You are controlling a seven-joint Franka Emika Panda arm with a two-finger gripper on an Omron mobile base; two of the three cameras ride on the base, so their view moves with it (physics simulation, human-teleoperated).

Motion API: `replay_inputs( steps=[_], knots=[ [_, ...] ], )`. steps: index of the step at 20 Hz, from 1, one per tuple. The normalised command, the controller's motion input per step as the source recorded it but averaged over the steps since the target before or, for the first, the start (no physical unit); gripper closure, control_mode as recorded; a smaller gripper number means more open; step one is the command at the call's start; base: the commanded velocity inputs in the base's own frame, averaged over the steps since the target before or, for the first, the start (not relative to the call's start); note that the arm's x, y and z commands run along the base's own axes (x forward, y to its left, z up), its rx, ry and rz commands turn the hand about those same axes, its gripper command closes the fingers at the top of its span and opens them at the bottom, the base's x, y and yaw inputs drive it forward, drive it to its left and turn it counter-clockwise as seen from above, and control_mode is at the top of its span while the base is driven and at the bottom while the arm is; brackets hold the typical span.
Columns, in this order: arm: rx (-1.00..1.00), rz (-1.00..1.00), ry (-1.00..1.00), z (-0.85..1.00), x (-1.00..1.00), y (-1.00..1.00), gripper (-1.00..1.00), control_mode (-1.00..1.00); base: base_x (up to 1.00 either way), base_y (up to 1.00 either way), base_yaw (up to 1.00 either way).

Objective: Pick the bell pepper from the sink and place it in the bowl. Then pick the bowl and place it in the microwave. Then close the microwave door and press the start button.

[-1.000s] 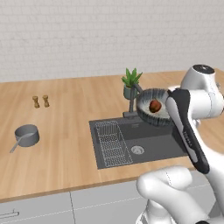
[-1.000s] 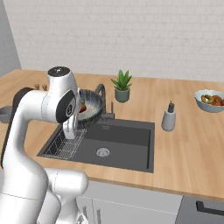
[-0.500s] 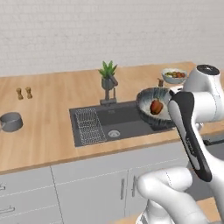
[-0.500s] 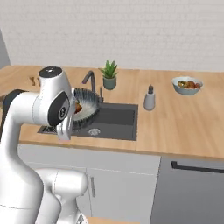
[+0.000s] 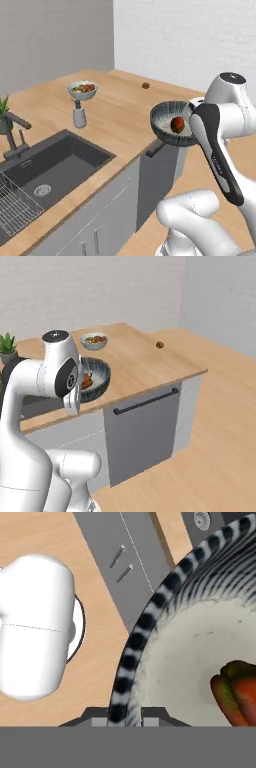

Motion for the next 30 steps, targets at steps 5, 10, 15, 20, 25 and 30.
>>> replay_inputs(
  steps=[5, 10, 15, 20, 25, 30],
  knots=[
    [0.0, 0.0, 0.0, 0.0, 0.0, 0.0, 1.0, 1.0, 0.0, 0.0, -1.0],
    [0.0, 0.0, 0.0, 0.0, 0.0, 0.0, 1.0, 1.0, 0.0, 0.0, -1.0],
    [0.0, 0.0, 0.0, 0.0, 0.0, 0.0, 1.0, 1.0, 0.0, 0.01, -0.91],
    [0.0, 0.0, 0.0, 0.0, 0.0, 0.0, 1.0, 1.0, 0.79, 0.21, -0.52],
    [0.0, 0.0, 0.0, 0.0, 0.0, 0.0, 1.0, 1.0, 1.0, 0.08, -0.1],
    [0.0, 0.0, 0.0, 0.0, 0.0, 0.0, 1.0, 1.0, 1.0, 0.0, -0.03]
  ],
)
